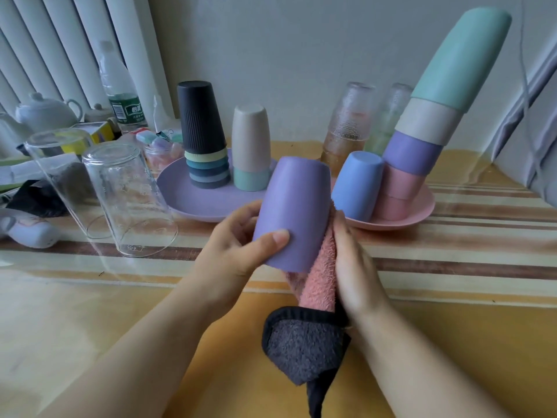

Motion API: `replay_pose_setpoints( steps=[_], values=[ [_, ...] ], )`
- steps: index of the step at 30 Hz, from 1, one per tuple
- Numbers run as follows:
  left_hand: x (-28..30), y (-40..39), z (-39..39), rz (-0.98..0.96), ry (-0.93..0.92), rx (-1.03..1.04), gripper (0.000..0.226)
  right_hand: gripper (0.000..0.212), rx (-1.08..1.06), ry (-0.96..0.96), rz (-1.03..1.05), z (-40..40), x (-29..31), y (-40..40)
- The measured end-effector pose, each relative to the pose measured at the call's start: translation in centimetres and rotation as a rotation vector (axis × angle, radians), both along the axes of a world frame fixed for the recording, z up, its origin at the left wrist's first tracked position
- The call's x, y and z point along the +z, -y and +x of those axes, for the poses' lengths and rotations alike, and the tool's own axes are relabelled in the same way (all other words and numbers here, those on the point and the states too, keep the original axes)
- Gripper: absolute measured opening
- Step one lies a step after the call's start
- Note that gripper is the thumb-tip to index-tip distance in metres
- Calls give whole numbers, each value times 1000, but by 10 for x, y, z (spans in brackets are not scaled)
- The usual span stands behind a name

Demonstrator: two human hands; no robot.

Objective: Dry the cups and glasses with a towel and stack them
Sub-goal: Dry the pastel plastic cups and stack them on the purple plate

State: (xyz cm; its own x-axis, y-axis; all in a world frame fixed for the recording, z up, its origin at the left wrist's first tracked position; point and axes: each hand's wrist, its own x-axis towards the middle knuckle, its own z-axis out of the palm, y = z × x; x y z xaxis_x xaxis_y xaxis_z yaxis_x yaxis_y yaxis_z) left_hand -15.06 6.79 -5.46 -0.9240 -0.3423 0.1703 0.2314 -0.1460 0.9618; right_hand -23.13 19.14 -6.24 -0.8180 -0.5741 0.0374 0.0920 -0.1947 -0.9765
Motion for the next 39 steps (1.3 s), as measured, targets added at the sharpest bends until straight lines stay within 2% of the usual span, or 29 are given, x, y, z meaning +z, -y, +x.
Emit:
replay_pose_setpoints(
  steps=[4, 6, 9, 12, 14, 16, 19, 21, 23, 25, 27, 30, 32, 34, 36, 39],
  values=[
    [-3, 6, -1, 68, -3, 76, 49, 45, -38, -8, 138, 7, -10, 4],
    [-5, 7, -1, 12, 19, 89, 44, 40, -91, -42, 138, 6, -7, 2],
    [-5, 7, 0, -150, 45, 169, 49, 23, -176, -107, 82, 5, 2, -2],
    [0, 3, 1, -175, -8, 269, 53, 34, -179, -173, 111, 5, 0, -3],
    [2, -2, 2, -256, 2, 300, 50, 34, -167, -248, 129, 10, -1, 0],
    [1, -5, 1, -331, 43, 316, 63, 36, -104, -323, 145, 16, -1, 3],
    [-4, -7, -1, -394, 89, 356, 71, 54, -42, -398, 166, 24, -3, 6],
    [-7, -8, -2, -429, 104, 328, 69, 58, -109, -430, 186, 25, -4, 6],
    [-8, -11, -2, -491, 129, 243, 71, 62, -166, -377, 143, 19, -1, 3],
    [-7, -14, 0, -508, 164, 125, 72, 47, -191, -316, 94, 9, 7, -4],
    [-5, -16, 3, -459, 181, 23, 66, 34, -228, -276, 68, -2, 16, -13],
    [-2, -18, 5, -290, 161, -85, 52, 38, -226, -175, 42, -11, 23, -20],
    [-1, -17, 6, -132, 118, -139, 50, 34, -148, -34, -9, -10, 23, -18],
    [0, -14, 7, 17, 52, -178, 62, 33, -65, 95, -47, -3, 20, -13],
    [1, -8, 6, 85, 34, -190, 79, 34, 0, 109, -31, 7, 15, -9],
    [-4, 3, 6, -16, 93, -126, 93, 37, 5, 88, -24, 9, 11, -7]
  ],
)
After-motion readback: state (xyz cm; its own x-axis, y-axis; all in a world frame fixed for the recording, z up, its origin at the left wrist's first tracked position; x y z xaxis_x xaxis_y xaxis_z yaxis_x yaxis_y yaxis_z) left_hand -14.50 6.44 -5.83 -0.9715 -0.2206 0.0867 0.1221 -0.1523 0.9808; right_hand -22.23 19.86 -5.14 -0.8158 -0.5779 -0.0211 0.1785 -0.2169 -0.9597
